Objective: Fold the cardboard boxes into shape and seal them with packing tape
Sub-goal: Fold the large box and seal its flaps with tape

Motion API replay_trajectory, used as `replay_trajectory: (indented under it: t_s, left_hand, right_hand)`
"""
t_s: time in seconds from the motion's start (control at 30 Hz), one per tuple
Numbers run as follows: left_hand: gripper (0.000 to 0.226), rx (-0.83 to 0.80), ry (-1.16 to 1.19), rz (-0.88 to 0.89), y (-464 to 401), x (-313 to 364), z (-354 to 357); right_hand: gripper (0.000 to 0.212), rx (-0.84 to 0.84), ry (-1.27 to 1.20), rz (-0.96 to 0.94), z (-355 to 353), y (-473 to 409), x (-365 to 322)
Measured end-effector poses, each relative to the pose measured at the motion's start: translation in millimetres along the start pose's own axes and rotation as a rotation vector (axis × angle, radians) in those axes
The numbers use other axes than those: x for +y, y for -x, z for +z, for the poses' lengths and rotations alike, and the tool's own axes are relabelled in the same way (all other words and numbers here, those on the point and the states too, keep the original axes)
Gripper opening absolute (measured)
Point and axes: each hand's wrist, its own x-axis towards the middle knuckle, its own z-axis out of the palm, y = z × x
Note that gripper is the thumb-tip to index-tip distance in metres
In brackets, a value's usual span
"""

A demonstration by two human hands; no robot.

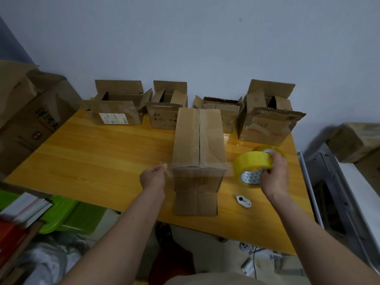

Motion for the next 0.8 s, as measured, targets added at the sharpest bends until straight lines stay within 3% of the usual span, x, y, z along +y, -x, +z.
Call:
replay_trajectory:
  t_s: [0.4, 0.6, 0.8]
  left_hand:
    - [0.016, -0.060, -0.050, -0.032, -17, -5, 1]
    - [0.011, -0.210, -0.013, -0.214, -36, -14, 3]
    - [0.024, -0.285, 0.130, -0.480, -36, -16, 6]
  right_hand:
    - [0.051, -0.041, 0.032, 0.039, 18, -2, 10]
    - [0.054, -0.092, 0.043, 0.028, 24, 0, 16]
    - [0.045, -0.122, 0.030, 0.049, 29, 2, 17]
